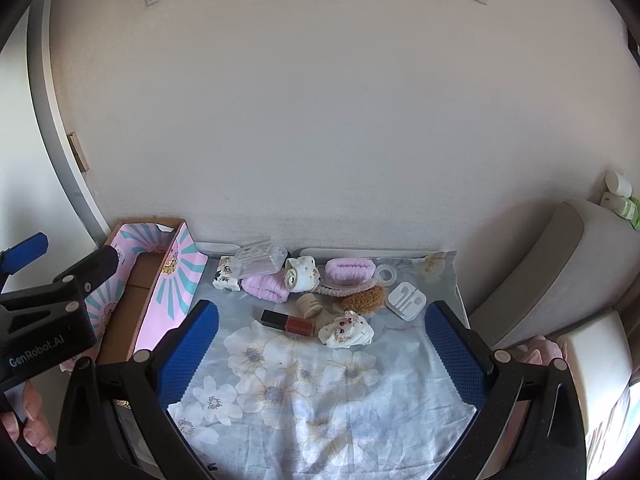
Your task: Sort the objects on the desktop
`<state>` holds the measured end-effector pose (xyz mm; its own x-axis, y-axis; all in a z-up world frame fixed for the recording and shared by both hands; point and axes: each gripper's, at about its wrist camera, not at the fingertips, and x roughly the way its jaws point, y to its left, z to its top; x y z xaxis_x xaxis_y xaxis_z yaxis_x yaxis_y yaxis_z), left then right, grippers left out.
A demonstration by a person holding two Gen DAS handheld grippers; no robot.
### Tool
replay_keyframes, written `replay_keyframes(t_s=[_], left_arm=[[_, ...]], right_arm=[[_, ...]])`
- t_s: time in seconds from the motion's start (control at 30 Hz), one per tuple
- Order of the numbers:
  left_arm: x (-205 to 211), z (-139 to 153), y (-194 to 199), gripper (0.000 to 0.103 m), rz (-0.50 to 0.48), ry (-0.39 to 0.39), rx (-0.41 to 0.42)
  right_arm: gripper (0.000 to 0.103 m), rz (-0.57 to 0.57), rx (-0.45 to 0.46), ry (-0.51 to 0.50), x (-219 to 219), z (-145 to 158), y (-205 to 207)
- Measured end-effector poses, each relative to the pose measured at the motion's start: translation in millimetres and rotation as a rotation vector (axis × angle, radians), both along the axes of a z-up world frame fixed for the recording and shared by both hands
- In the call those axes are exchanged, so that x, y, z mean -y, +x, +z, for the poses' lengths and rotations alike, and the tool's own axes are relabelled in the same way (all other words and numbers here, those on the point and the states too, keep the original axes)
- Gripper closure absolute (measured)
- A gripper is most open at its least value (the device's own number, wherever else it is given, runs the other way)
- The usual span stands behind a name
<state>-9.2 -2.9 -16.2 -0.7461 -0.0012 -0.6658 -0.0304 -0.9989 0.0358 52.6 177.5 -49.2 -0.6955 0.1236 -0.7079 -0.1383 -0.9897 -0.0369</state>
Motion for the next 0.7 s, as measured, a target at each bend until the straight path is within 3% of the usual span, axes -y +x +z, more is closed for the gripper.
replay_keyframes(t_s=[0.7], left_arm=[[-0.6,1.3,-5.4,0.000,-0.017,-0.010,0.008]], right_arm=[[0.000,0.000,-0.001,0.000,2.3,-2.5,0.7]])
